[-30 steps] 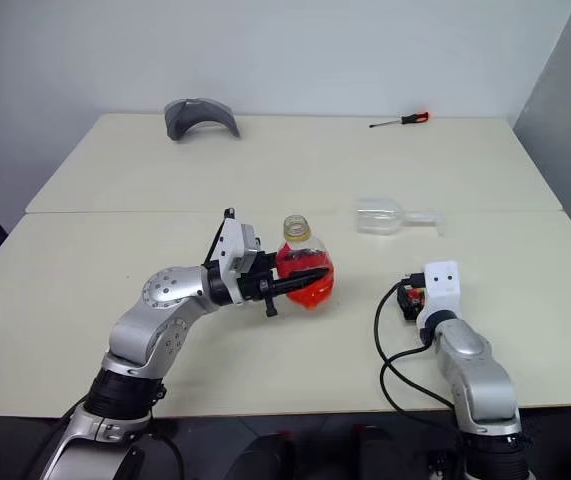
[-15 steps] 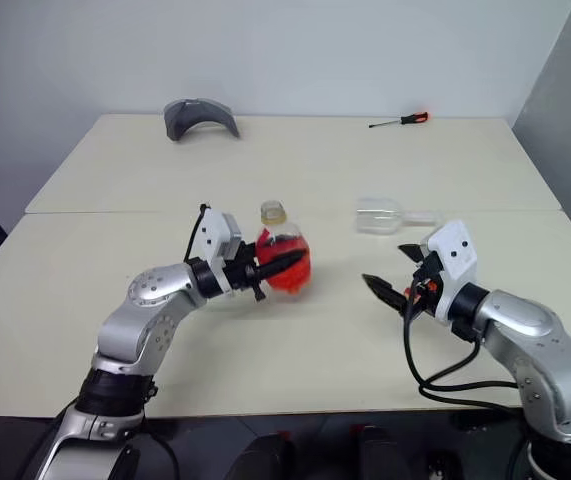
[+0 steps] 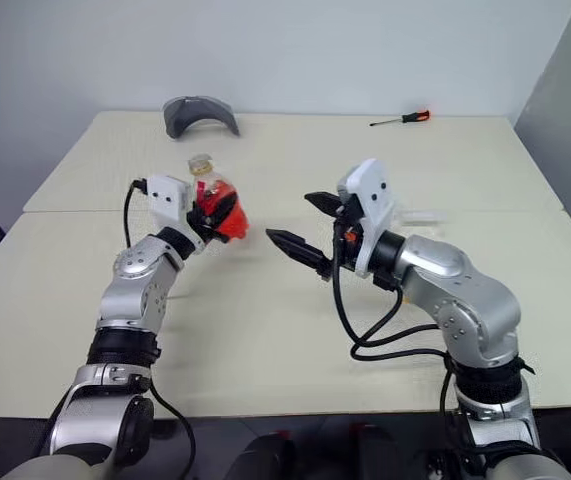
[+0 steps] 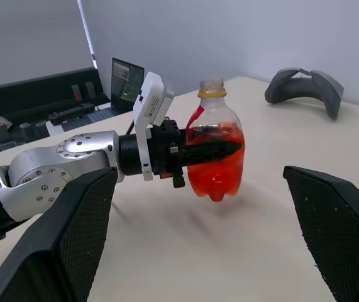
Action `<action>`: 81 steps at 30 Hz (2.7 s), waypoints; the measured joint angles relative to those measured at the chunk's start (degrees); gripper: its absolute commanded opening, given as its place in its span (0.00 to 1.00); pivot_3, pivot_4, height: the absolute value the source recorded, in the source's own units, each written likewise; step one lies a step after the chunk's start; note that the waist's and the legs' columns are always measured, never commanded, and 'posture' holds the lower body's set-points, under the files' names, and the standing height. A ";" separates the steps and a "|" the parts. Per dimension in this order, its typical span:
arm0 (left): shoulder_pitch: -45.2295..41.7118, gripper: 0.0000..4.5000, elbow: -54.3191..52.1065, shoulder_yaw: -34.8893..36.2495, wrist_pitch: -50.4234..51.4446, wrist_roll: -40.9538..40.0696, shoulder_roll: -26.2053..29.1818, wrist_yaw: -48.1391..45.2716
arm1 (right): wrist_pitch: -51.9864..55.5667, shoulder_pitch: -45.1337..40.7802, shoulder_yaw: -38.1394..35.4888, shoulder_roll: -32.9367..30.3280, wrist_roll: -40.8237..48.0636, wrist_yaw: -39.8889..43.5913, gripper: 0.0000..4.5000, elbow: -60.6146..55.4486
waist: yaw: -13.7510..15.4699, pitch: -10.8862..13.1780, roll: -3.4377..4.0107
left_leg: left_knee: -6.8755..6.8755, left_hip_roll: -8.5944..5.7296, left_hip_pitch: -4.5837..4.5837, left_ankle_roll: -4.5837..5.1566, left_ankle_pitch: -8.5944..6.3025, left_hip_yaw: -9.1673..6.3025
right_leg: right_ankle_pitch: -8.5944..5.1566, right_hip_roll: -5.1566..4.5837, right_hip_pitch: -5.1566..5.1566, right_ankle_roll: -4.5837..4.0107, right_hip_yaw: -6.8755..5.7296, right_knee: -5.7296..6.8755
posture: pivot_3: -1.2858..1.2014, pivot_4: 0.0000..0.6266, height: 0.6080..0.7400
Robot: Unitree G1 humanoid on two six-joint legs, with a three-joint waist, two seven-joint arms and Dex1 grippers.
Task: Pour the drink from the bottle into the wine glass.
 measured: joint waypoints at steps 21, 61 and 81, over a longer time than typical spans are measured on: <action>-2.10 0.48 15.90 2.78 -15.51 4.91 -2.57 12.52 | -3.22 1.06 2.20 1.17 -2.84 -0.16 1.00 2.04 | -0.38 -0.05 -0.08 | -0.05 0.03 0.06 0.01 0.00 -0.03 | 0.00 0.03 -0.06 0.01 -0.04 0.13 | 0.52 0.24 1.00; 34.40 0.99 -53.38 -1.35 24.77 -14.28 10.48 -9.49 | -11.24 14.05 -0.20 -14.46 -14.49 -0.53 1.00 1.74 | -0.01 -0.07 -0.10 | -0.10 0.07 0.13 0.10 -0.06 0.03 | -0.01 0.04 0.11 0.00 0.04 0.01 | 0.52 0.24 1.00; 24.13 0.99 -48.07 -9.75 22.46 -15.51 12.42 -25.48 | -49.11 3.45 15.24 -24.34 -61.44 -12.02 1.00 39.51 | -0.33 -0.04 -0.04 | -0.16 0.25 0.24 0.00 0.00 0.29 | -0.05 0.20 0.12 -0.09 0.16 0.04 | 0.52 0.24 1.00</action>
